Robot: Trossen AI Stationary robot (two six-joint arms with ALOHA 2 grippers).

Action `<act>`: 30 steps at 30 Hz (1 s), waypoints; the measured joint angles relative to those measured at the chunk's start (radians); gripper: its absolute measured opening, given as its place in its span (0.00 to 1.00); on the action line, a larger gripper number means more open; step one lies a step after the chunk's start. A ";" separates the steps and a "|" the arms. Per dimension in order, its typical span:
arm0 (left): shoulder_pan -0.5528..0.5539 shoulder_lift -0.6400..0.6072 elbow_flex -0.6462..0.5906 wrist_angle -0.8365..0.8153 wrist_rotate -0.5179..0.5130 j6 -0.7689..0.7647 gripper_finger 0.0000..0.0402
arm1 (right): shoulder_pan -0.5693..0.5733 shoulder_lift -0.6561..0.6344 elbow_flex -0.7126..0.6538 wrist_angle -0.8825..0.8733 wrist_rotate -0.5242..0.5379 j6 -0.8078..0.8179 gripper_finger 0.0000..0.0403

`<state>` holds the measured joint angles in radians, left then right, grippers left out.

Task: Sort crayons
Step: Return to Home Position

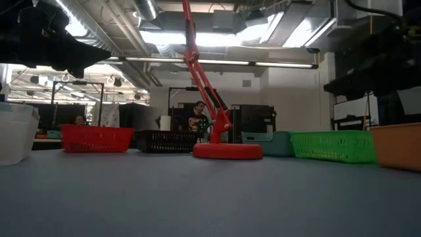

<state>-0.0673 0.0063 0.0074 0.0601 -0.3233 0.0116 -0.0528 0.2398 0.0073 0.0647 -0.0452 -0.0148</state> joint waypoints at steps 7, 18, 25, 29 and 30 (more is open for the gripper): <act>0.000 0.000 0.000 0.000 -0.001 -0.001 0.00 | 0.000 -0.054 0.000 0.033 0.053 -0.013 0.42; 0.000 0.000 0.000 0.000 -0.002 -0.001 0.00 | 0.000 -0.240 0.001 -0.045 0.049 -0.063 0.42; 0.000 0.000 0.000 0.000 -0.003 -0.001 0.00 | 0.000 -0.211 0.002 -0.049 0.052 -0.066 0.42; 0.000 0.000 0.000 0.000 -0.002 -0.001 0.00 | 0.000 -0.196 0.002 -0.050 0.052 -0.046 0.42; 0.000 0.000 0.000 0.000 -0.002 -0.001 0.00 | 0.000 -0.197 0.002 -0.050 0.052 -0.046 0.42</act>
<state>-0.0674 0.0063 0.0074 0.0605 -0.3256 0.0109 -0.0528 0.0429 0.0090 0.0143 0.0071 -0.0608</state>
